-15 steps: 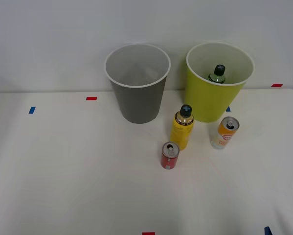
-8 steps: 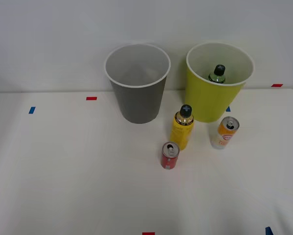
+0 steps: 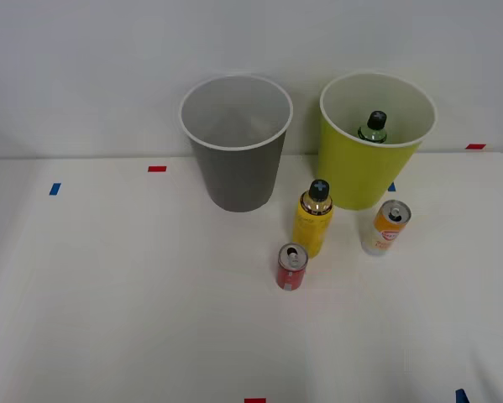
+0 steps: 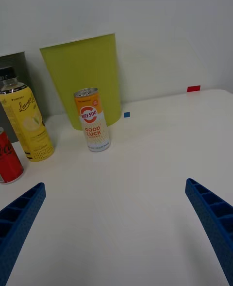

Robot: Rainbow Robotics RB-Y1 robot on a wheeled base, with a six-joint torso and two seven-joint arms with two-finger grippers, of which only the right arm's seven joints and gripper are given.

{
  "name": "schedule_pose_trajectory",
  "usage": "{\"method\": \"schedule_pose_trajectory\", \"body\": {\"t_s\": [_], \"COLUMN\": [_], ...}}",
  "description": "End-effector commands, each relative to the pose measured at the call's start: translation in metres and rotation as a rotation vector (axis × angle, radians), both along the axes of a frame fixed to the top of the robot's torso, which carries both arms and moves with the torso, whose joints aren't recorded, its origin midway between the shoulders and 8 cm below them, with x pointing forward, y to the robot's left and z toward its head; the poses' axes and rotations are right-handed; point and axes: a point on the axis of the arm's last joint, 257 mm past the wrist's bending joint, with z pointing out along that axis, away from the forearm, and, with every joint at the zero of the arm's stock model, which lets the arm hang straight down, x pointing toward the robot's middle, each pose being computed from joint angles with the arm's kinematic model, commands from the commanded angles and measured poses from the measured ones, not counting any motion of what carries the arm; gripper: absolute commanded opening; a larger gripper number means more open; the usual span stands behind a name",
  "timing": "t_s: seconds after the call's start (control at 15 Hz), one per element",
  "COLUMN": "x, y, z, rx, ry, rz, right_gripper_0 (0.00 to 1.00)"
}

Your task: Put cans in the gray bin, plastic bottles in the light green bin

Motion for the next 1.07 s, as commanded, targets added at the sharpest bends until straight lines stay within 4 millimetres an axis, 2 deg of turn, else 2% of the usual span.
{"method": "schedule_pose_trajectory", "body": {"t_s": [0.07, 1.07], "x": [0.0000, 0.0000], "y": [-0.0001, -0.0001], "z": [0.0000, 0.0000], "rx": [0.000, 0.000], "ry": [0.000, 0.000], "rz": [0.000, 0.000], "right_gripper_0": [1.00, 1.00]}}
